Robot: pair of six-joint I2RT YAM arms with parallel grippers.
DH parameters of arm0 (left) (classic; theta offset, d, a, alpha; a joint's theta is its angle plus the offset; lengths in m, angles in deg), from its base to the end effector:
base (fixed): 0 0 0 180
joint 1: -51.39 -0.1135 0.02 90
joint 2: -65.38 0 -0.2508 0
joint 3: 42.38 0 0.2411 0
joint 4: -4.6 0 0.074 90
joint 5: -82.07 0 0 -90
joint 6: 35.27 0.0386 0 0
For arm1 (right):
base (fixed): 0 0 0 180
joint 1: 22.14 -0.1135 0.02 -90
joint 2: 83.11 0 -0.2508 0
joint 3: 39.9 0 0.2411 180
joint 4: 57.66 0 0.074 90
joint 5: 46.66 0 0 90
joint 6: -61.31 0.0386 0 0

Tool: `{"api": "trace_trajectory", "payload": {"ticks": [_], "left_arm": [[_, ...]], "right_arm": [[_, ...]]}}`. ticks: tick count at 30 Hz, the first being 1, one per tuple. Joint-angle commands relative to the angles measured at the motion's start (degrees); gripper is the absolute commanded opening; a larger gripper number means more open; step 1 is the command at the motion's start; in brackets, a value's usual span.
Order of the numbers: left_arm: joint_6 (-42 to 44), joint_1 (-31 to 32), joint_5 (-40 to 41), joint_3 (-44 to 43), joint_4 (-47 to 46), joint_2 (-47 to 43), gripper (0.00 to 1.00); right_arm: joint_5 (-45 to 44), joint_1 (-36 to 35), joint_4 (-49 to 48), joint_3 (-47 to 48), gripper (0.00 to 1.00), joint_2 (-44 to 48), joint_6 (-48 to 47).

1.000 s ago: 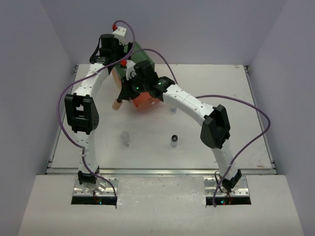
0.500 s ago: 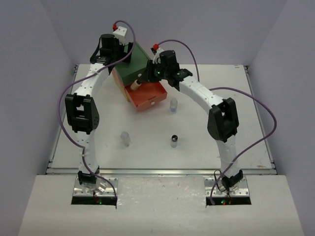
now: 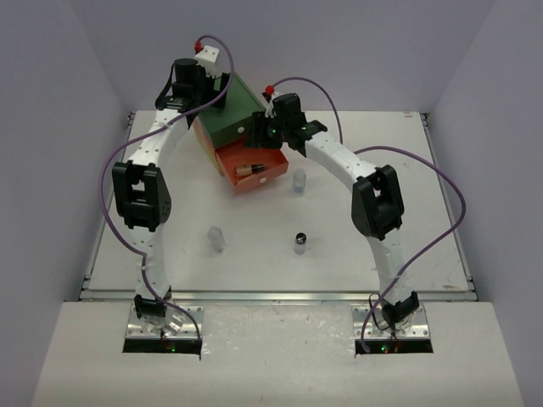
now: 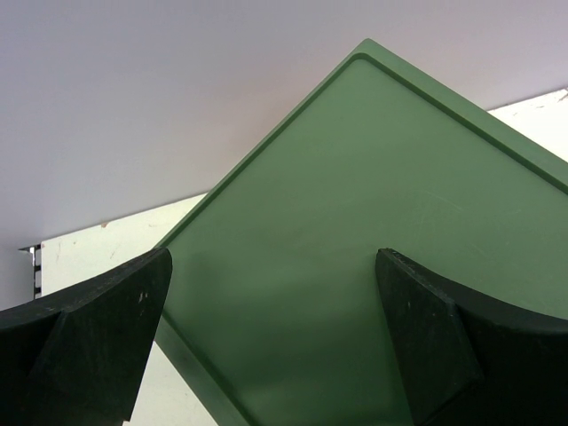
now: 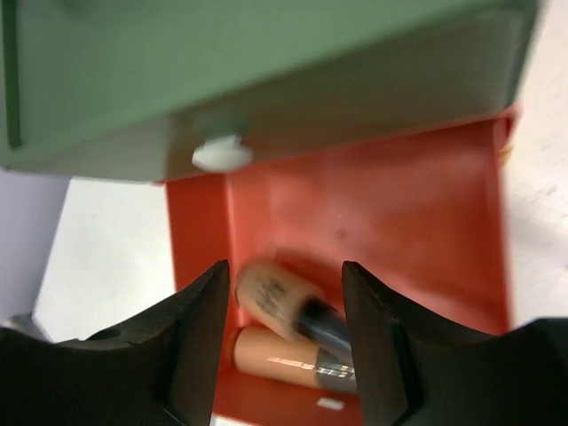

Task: Organize the makeup

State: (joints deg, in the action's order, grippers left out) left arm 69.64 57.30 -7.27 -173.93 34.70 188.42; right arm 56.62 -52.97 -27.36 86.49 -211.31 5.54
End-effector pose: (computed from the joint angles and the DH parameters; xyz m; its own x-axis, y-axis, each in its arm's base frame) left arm 0.4973 -0.0510 0.3180 -0.3299 0.2928 -0.8974 0.1834 0.9524 0.2433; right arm 0.4339 0.2693 0.2437 -0.7519 0.1888 -0.6316 -0.2938 0.7618 0.5774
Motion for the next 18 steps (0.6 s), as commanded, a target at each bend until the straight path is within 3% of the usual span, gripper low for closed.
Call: {"api": "trace_trajectory", "payload": {"ticks": [1,5,8,14,18], "left_arm": [[1.67,-0.10,1.18,0.60,6.38,3.07,1.00],[1.78,-0.03,1.36,0.60,6.38,3.33,1.00],[1.54,-0.02,1.26,0.67,6.38,3.34,1.00],[1.29,-0.11,1.21,0.60,6.29,3.66,1.00],[1.08,-0.11,1.10,0.51,6.20,3.87,1.00]], "right_arm": [[-7.16,0.60,3.56,8.83,0.57,0.11,-8.77],[-8.14,0.60,4.50,11.69,0.59,3.30,-14.12],[-8.46,-0.44,5.54,6.38,0.57,8.13,-15.03],[-20.83,-7.37,1.99,-22.46,0.48,25.01,-7.18],[-21.64,-9.24,-1.37,-33.12,0.46,30.11,1.45]]}}
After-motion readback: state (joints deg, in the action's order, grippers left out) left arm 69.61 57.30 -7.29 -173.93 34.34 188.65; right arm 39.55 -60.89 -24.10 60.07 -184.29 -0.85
